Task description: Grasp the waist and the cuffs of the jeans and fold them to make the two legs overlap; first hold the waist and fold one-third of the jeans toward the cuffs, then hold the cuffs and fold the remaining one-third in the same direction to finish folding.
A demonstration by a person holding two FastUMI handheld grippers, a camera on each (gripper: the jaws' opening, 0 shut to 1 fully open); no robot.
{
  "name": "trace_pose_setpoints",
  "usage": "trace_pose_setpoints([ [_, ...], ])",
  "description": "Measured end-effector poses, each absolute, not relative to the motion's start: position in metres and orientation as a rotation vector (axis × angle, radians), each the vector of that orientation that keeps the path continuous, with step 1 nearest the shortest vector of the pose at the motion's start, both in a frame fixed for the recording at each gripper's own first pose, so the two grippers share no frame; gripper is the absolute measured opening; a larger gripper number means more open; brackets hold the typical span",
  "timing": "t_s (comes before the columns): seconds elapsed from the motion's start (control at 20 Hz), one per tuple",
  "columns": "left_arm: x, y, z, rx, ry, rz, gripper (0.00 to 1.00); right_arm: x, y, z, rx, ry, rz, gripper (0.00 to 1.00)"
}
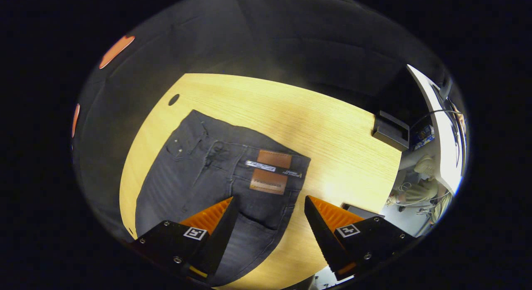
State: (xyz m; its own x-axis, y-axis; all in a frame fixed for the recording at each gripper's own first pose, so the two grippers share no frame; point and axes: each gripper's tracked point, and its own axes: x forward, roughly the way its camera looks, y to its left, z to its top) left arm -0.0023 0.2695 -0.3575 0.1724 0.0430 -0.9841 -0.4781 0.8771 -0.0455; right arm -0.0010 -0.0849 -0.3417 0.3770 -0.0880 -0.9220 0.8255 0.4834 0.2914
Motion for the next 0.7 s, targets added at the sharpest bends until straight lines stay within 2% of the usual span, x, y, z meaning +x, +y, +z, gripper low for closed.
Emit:
trace_pose_setpoints([
  [0.2,-0.015,0.271,-0.361,-0.543,1.447,0.503,0.98,0.005,-0.083,-0.361,0.965,1.073,-0.709,0.97],
  [0.35,-0.020,0.272,-0.364,-0.581,1.475,0.594,0.97,0.007,-0.086,-0.362,0.940,1.119,-0.710,0.93],
  [0.45,-0.033,0.271,-0.360,-0.595,1.565,0.682,0.97,0.006,-0.085,-0.364,0.914,1.155,-0.711,0.92],
  [0.7,-0.019,0.273,-0.362,-0.637,1.592,0.790,0.96,0.008,-0.085,-0.366,0.884,1.186,-0.764,0.92],
])
